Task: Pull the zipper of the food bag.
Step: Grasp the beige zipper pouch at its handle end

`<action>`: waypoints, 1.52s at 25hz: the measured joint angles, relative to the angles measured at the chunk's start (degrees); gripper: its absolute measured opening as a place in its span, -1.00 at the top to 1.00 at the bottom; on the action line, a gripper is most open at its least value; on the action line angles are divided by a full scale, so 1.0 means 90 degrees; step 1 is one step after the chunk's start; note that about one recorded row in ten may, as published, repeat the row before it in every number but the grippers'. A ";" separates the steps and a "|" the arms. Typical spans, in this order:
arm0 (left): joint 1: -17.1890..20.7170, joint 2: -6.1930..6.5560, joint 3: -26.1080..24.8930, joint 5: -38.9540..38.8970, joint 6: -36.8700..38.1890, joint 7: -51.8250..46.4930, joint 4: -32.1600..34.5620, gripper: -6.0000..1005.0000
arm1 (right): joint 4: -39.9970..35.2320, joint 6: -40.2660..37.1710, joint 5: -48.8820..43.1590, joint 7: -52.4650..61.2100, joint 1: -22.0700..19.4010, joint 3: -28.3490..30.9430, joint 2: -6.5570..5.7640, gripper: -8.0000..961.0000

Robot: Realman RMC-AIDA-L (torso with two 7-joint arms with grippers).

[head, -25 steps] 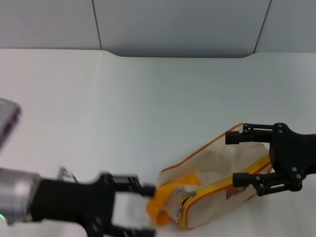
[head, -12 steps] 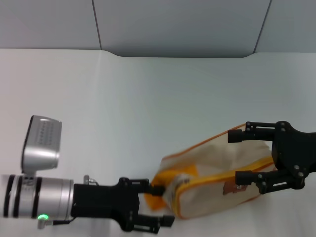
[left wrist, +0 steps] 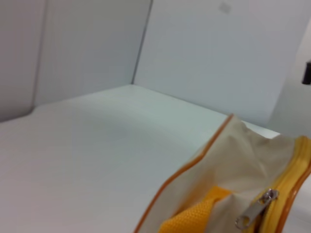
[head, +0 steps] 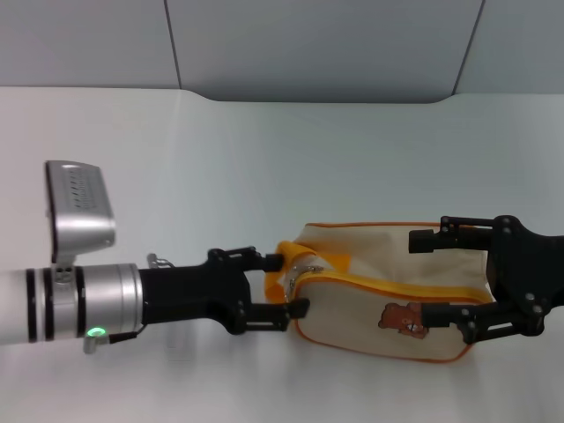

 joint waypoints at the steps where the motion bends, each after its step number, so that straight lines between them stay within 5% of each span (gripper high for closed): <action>1: -0.0033 -0.0013 0.0053 0.0008 -0.0021 0.0003 -0.0041 -0.63 | 0.0000 0.0007 0.0000 0.0003 -0.0002 0.0013 -0.0001 -0.73; 20: -0.0179 -0.0041 0.0157 -0.1021 -0.0801 0.0396 -0.1039 -0.42 | 0.0002 0.0187 0.0045 0.0016 -0.0024 0.0202 0.0003 -0.73; 28: -0.0269 -0.0041 0.0163 -0.1016 -0.0631 0.0641 -0.1054 0.53 | 0.0002 0.0198 0.0045 0.0021 -0.0090 0.0442 0.0026 -0.73; 33: -0.0269 -0.0040 0.0154 -0.1038 -0.0551 0.0768 -0.1053 0.80 | 0.0002 0.0198 0.0049 0.0063 -0.0095 0.0445 0.0031 -0.73; 38: -0.0269 -0.0040 0.0138 -0.1043 -0.0384 0.1085 -0.1012 0.81 | 0.0003 0.0247 0.0065 0.0047 -0.0099 0.0729 0.0108 -0.73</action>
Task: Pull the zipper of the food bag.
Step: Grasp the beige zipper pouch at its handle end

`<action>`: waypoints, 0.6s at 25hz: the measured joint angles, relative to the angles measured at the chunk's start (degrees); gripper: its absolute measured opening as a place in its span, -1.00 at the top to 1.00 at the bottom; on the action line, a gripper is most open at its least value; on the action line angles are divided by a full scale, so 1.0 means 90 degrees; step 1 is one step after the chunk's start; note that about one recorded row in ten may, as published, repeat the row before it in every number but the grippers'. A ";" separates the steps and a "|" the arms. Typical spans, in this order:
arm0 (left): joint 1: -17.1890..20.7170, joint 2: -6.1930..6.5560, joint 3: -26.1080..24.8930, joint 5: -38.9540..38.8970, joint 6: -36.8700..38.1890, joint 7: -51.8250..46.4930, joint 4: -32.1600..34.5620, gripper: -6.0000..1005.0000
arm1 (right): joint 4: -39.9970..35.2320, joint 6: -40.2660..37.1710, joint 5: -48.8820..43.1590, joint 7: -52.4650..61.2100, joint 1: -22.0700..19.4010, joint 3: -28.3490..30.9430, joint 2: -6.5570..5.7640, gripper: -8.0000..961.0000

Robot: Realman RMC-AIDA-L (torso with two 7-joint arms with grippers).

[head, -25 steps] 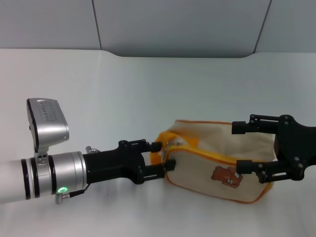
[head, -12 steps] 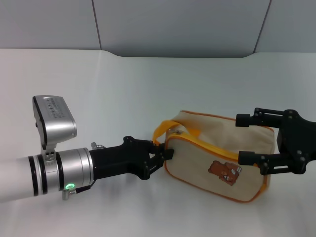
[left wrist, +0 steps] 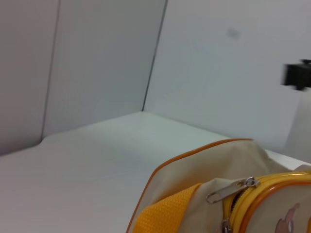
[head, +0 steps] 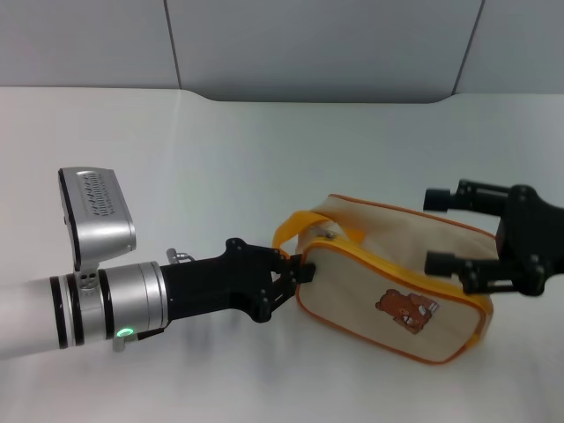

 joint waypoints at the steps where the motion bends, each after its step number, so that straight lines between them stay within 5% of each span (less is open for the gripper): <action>1: 0.0003 0.0002 0.0006 0.0000 0.0042 0.0051 0.0024 0.81 | -0.0003 0.0056 0.0004 -0.0053 0.0000 0.0186 0.0059 -0.73; 4: 0.0089 0.0034 0.0024 0.0000 0.0289 0.0140 0.0304 0.82 | -0.0049 0.0281 0.0005 -0.0411 0.0000 0.0746 0.0283 -0.73; 6: 0.0199 0.0063 0.0032 0.0022 0.0493 0.0124 0.0613 0.82 | -0.0104 0.0589 0.0010 -0.1099 0.0039 0.1259 0.0568 -0.73; 15: 0.0258 0.0239 0.0204 0.0072 0.0894 -0.0400 0.1638 0.83 | 0.0597 0.1642 0.0275 -0.2959 0.0469 0.1175 0.0662 -0.67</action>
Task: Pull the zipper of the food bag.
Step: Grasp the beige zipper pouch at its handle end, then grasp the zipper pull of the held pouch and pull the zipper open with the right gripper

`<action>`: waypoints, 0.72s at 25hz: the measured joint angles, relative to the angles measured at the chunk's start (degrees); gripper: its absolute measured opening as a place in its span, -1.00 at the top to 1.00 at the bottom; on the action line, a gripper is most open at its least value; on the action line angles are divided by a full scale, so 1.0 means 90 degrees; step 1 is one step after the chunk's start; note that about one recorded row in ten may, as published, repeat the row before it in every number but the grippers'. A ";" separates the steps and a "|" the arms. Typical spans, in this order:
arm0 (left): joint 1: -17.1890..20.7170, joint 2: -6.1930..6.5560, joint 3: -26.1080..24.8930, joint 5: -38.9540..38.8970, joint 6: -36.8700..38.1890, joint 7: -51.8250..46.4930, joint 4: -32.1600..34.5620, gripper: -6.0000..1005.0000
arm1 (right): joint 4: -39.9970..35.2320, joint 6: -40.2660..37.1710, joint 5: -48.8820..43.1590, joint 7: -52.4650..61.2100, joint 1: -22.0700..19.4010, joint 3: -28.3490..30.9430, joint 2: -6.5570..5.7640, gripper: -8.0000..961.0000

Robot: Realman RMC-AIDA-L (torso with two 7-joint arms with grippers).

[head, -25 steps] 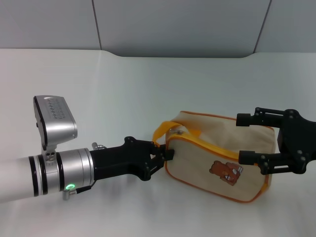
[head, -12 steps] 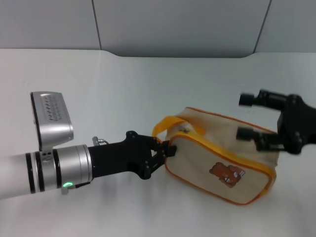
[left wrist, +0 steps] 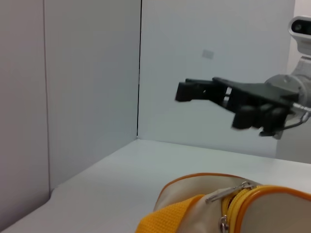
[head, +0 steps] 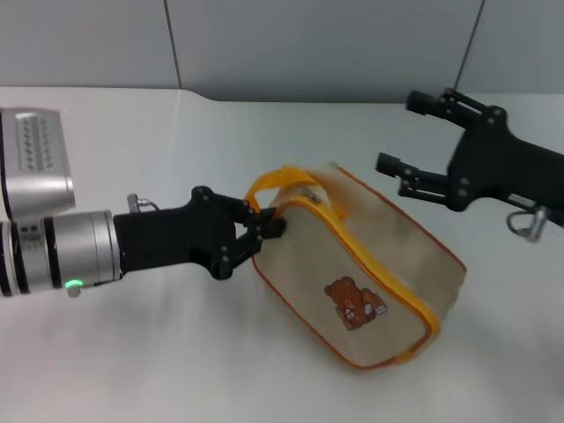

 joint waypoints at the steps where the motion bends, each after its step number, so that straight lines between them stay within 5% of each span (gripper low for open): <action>1: -0.0021 -0.0001 0.0002 0.0005 0.0002 -0.0088 0.0128 0.83 | 0.0140 0.0145 -0.0013 -0.0322 0.0090 -0.0065 0.0003 -0.65; 5: -0.0054 -0.0008 0.0006 0.0037 -0.0008 -0.0236 0.0316 0.83 | 0.0258 0.0263 -0.0017 -0.0614 0.0184 -0.0287 0.0016 -0.61; 18: -0.0169 0.0010 0.0003 0.0177 -0.0001 -0.0511 0.0616 0.83 | 0.0666 0.0769 -0.0001 -0.1790 0.0445 -0.0833 0.0045 0.01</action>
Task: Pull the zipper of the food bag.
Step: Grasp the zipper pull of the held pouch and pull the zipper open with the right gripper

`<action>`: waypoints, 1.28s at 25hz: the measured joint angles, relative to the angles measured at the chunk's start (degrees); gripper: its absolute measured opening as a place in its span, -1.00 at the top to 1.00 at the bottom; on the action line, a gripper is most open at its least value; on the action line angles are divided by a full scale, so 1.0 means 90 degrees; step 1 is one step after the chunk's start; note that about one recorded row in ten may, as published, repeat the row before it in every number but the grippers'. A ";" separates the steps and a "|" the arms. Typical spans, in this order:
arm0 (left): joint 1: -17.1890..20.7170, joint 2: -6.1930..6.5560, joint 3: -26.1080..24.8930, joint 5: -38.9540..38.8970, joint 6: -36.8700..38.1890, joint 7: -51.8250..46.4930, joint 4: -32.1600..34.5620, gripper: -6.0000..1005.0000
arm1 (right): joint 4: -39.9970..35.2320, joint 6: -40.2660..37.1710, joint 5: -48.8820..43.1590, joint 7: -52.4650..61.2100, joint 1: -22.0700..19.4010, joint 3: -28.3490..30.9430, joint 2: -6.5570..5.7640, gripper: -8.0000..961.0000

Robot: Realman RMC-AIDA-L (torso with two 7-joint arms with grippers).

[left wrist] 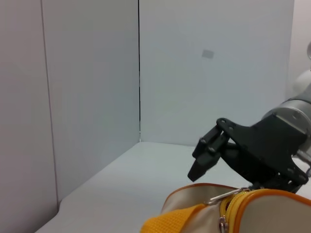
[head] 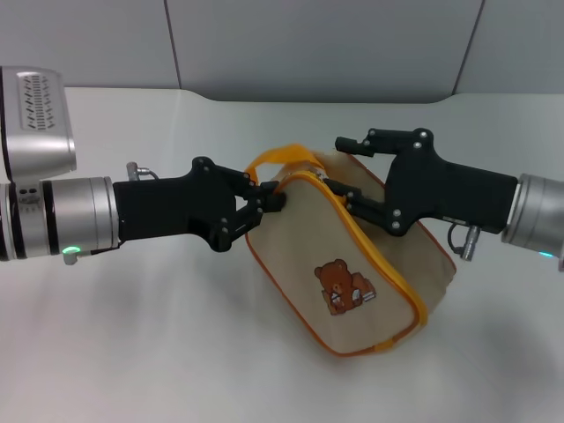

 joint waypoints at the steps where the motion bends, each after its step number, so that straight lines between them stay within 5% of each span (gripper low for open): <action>1: -0.0002 0.0003 -0.0003 0.0075 0.0010 -0.0074 0.0091 0.83 | 0.0043 0.0008 0.0000 -0.0064 0.0032 -0.0002 0.0003 0.04; 16: 0.0016 0.0025 -0.0083 0.0211 0.0035 -0.0294 0.0333 0.84 | 0.0356 -0.0190 0.0301 -0.0834 -0.0004 -0.0089 0.0004 0.06; 32: 0.0049 -0.0049 -0.0081 0.0196 0.0032 -0.0277 0.0326 0.84 | 0.0649 -0.0062 0.0290 -0.0984 0.0060 -0.0165 0.0004 0.51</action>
